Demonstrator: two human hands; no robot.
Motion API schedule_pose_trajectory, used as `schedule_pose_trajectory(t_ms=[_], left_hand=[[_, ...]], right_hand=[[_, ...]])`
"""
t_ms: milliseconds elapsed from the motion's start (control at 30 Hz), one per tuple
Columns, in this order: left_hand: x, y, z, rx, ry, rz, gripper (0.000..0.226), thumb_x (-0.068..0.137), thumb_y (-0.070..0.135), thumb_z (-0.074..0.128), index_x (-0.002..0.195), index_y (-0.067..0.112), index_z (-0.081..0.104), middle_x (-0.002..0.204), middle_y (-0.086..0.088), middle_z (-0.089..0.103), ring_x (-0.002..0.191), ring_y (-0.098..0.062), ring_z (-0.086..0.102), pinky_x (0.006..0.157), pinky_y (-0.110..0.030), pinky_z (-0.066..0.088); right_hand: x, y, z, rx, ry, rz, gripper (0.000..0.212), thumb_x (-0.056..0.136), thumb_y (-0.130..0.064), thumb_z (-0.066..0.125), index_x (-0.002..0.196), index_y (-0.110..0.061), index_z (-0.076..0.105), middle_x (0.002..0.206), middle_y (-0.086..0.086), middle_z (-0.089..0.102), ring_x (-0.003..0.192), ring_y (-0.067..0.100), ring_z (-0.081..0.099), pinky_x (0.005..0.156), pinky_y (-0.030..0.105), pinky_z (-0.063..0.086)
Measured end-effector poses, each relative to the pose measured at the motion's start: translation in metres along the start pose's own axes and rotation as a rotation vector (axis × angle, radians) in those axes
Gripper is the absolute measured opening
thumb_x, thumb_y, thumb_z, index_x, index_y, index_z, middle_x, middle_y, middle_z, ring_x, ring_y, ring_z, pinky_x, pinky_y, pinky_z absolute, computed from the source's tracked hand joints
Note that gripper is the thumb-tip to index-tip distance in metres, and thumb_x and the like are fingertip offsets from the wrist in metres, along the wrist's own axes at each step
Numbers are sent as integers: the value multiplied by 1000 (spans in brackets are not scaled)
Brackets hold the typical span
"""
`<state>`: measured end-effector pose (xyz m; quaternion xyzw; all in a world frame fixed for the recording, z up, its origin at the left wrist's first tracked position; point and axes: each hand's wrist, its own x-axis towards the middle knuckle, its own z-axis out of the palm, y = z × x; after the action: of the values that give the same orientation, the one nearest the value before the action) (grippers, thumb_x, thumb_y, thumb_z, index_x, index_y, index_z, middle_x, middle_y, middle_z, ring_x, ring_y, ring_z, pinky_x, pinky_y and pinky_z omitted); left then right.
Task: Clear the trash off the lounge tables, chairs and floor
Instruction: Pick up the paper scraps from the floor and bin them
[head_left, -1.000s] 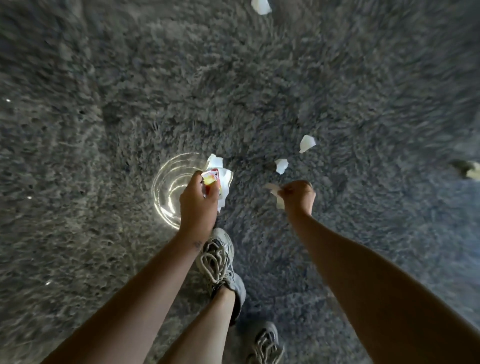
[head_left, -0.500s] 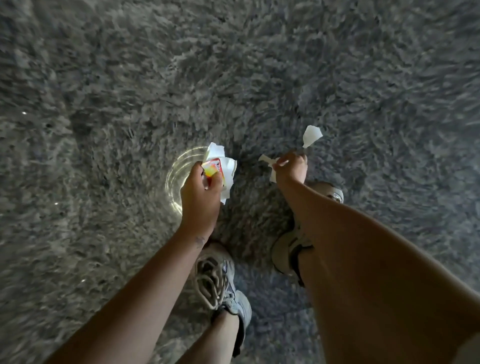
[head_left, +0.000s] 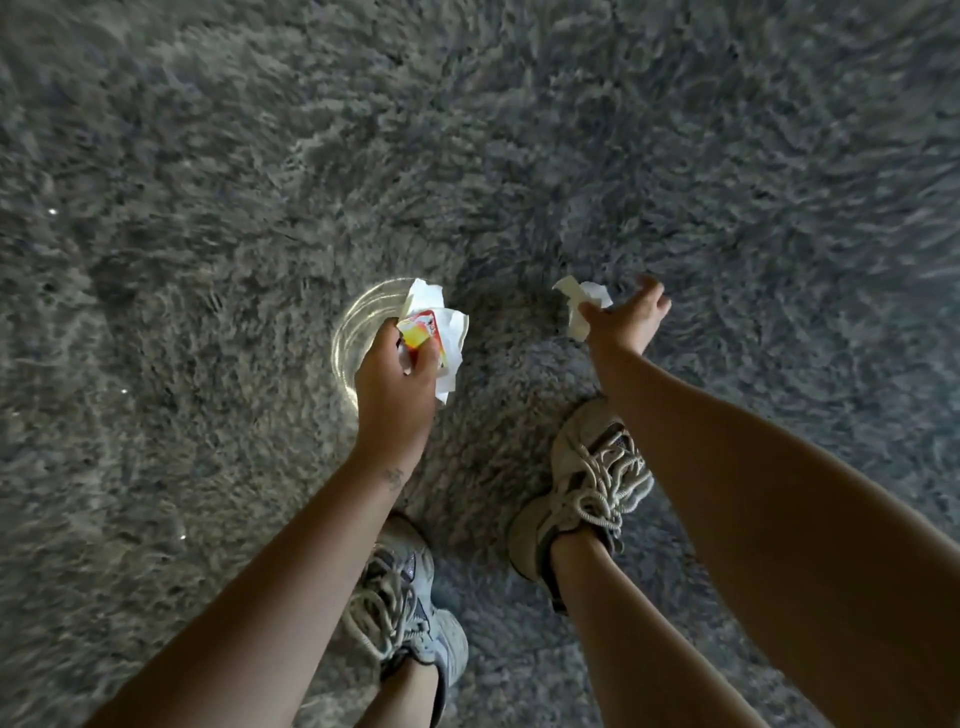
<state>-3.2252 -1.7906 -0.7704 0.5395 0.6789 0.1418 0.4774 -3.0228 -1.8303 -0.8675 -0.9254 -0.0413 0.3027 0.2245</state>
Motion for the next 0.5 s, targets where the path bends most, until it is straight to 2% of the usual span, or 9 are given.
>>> schedule_pose_trajectory(t_ms=[67,167,300,400,467,500], left_hand=[[7,4,4,-7,12,-13,21,91,12,54,73,21,49,61,11,48,53,1,44,54,-16,34],[14,7,8,-20,29,-27,5,91,14,55,86,15,54,67,13,52,60,-1,49,60,-20,38],[12,9,9,-19,51,-20,7,90,11,56,84,14,53,65,12,50,57,-1,47,58,-18,36],[6,15,7,-21,36,-44,7,90,10,55,83,11,53,63,9,49,57,-2,44,60,-24,36],[-1,26,2,-48,26,-59,4,91,11,54,90,8,57,69,5,54,68,-12,52,67,-30,42],[-5,33,-1,-57,28,-64,6,91,12,54,92,7,57,71,5,55,71,-16,54,69,-32,44]], right_hand=[[7,1,4,-60,-28,18,49,73,-7,74,115,-6,48,127,11,42,110,25,49,82,24,37],[11,2,9,-89,-56,38,35,74,-5,71,105,-6,54,119,11,51,107,25,52,88,31,42],[7,1,9,-158,-69,67,25,77,-9,67,101,-11,58,112,9,61,104,25,58,88,34,48],[-4,-11,0,-159,-163,29,26,77,-13,71,101,-8,65,104,10,67,95,24,63,79,31,52],[-22,-28,-12,-54,-258,-34,26,75,-13,74,99,-7,67,91,6,67,79,18,61,63,18,52],[-34,-40,-21,19,-301,-67,23,75,-13,75,96,-7,67,83,2,64,72,13,58,52,10,47]])
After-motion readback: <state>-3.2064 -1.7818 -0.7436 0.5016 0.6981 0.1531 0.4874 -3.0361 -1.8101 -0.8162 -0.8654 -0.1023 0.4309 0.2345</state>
